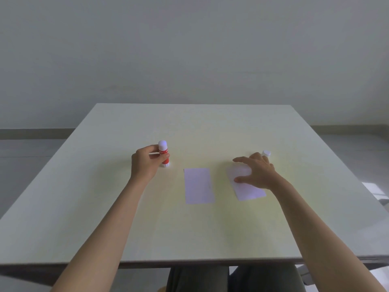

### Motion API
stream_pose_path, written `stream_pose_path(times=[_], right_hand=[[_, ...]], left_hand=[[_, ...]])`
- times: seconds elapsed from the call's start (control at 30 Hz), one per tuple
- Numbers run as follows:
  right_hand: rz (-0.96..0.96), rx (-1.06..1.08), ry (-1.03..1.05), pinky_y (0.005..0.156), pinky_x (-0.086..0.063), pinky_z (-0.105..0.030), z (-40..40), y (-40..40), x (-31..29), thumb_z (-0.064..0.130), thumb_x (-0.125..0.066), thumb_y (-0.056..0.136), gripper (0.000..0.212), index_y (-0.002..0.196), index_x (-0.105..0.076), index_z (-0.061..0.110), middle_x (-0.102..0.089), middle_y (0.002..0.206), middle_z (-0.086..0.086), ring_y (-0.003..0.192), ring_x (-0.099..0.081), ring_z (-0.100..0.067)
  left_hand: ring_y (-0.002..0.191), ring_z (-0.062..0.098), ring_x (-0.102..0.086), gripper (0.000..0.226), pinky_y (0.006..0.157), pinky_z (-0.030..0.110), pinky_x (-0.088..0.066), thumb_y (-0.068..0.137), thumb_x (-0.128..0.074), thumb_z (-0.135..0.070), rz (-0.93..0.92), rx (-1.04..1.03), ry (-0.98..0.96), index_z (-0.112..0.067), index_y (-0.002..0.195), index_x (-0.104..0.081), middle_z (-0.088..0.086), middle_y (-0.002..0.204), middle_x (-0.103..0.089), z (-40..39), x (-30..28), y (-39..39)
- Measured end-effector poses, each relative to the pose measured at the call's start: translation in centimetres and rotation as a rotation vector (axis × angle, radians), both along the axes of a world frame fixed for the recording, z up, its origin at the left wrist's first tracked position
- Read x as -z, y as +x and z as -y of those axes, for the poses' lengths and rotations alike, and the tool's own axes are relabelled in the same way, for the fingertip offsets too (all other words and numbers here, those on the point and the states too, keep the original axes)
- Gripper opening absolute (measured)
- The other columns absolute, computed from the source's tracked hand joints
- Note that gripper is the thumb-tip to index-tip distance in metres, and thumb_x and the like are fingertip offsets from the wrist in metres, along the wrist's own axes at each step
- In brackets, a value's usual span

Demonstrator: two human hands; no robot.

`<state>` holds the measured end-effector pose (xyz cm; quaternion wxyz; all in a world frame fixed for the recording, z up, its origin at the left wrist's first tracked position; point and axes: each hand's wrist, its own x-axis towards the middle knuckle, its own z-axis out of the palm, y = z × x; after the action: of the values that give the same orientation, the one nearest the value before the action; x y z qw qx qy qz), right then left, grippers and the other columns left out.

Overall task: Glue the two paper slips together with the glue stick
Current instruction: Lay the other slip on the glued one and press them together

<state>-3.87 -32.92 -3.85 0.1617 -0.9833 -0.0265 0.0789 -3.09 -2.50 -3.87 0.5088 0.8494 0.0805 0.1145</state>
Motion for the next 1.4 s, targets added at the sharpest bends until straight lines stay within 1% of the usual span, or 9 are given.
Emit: stream_pose_path(times=[0.23, 0.53, 0.63, 0.77, 0.87, 0.97, 1.07, 1.17, 1.4], right_hand=[[0.014, -0.100, -0.023, 0.104, -0.019, -0.042, -1.0, 0.3, -0.4, 0.043, -0.069, 0.075, 0.054, 0.123, -0.048, 0.051, -0.039, 0.132, 0.000, 0.123, -0.031, -0.024], [0.096, -0.054, 0.023, 0.101, -0.022, -0.041, -1.2, 0.9, -0.3, 0.032, -0.068, 0.079, 0.023, 0.102, -0.065, 0.037, -0.052, 0.122, -0.001, 0.113, -0.043, -0.024], [0.136, -0.021, 0.063, 0.103, -0.021, -0.044, -1.1, 1.0, -0.2, 0.026, -0.067, 0.081, 0.008, 0.088, -0.069, 0.029, -0.057, 0.117, -0.001, 0.110, -0.046, -0.025], [0.149, -0.013, 0.114, 0.099, -0.025, -0.043, -1.0, 0.9, -0.5, 0.022, -0.065, 0.082, 0.005, 0.082, -0.070, 0.024, -0.064, 0.106, 0.001, 0.104, -0.053, -0.023], [0.128, -0.024, 0.197, 0.094, -0.028, -0.040, -1.0, 0.7, -1.6, 0.018, -0.061, 0.084, 0.009, 0.081, -0.069, 0.022, -0.071, 0.092, 0.003, 0.094, -0.061, -0.019], [0.095, -0.028, 0.248, 0.095, -0.034, -0.040, -1.2, 0.6, -3.0, 0.016, -0.061, 0.084, 0.010, 0.080, -0.068, 0.022, -0.070, 0.086, 0.004, 0.091, -0.063, -0.017], [0.063, -0.075, 0.320, 0.099, -0.040, -0.046, -2.0, 0.8, -4.5, 0.015, -0.063, 0.082, 0.009, 0.081, -0.070, 0.020, -0.070, 0.086, 0.005, 0.092, -0.063, -0.018], [0.059, -0.143, 0.412, 0.098, -0.044, -0.047, -3.1, 0.6, -5.8, 0.012, -0.064, 0.082, 0.010, 0.078, -0.069, 0.019, -0.069, 0.083, 0.005, 0.088, -0.064, -0.016], [0.031, -0.242, 0.486, 0.089, -0.049, -0.036, -4.6, 0.3, -7.3, 0.008, -0.064, 0.081, 0.018, 0.073, -0.067, 0.024, -0.069, 0.081, 0.006, 0.085, -0.064, -0.015]], left_hand=[[0.058, -0.017, -0.059, 0.001, 0.048, 0.003, -0.036, 0.079, -0.068, -0.023, -0.003, 0.008, -0.010, -0.023, 0.080, -0.069, -0.026, 0.057, -0.067, 0.0, 0.1, 0.2], [0.059, -0.009, -0.064, 0.010, 0.048, 0.000, -0.035, 0.078, -0.069, -0.024, 0.005, 0.010, -0.013, -0.020, 0.087, -0.069, -0.005, 0.073, -0.073, 0.0, 0.7, 0.2], [0.079, -0.002, -0.068, 0.029, 0.062, 0.003, -0.042, 0.077, -0.073, -0.024, 0.024, 0.008, -0.085, -0.023, 0.105, -0.065, -0.001, 0.102, -0.071, -0.1, 0.7, 0.2], [0.119, 0.013, -0.047, 0.075, 0.098, 0.030, -0.040, 0.076, -0.075, -0.034, 0.122, -0.065, 0.009, -0.018, 0.140, -0.039, 0.000, 0.136, -0.042, 0.0, 0.6, -0.1], [0.116, 0.019, -0.049, 0.060, 0.094, 0.028, -0.042, 0.081, -0.071, -0.031, 0.398, -0.150, 0.078, -0.013, 0.131, -0.046, 0.002, 0.125, -0.046, 0.4, -0.2, -1.1], [0.081, 0.016, -0.059, 0.016, 0.068, 0.020, -0.045, 0.084, -0.066, -0.017, 0.591, -0.079, 0.114, -0.012, 0.099, -0.062, -0.001, 0.099, -0.057, 1.9, -1.3, -2.5], [0.064, 0.005, -0.061, 0.009, 0.063, 0.014, -0.048, 0.084, -0.065, -0.007, 0.359, 0.175, 0.044, -0.015, 0.079, -0.067, -0.006, 0.073, -0.066, 4.4, -1.9, -3.4], [0.066, 0.002, -0.064, 0.012, 0.067, 0.013, -0.047, 0.083, -0.065, -0.010, 0.059, 0.381, 0.019, -0.019, 0.078, -0.070, -0.011, 0.069, -0.068, 6.9, -1.9, -4.0], [0.065, 0.002, -0.060, 0.006, 0.059, 0.005, -0.039, 0.081, -0.069, -0.021, -0.044, 0.391, 0.077, -0.017, 0.078, -0.073, -0.015, 0.064, -0.063, 8.4, -1.5, -3.8]])
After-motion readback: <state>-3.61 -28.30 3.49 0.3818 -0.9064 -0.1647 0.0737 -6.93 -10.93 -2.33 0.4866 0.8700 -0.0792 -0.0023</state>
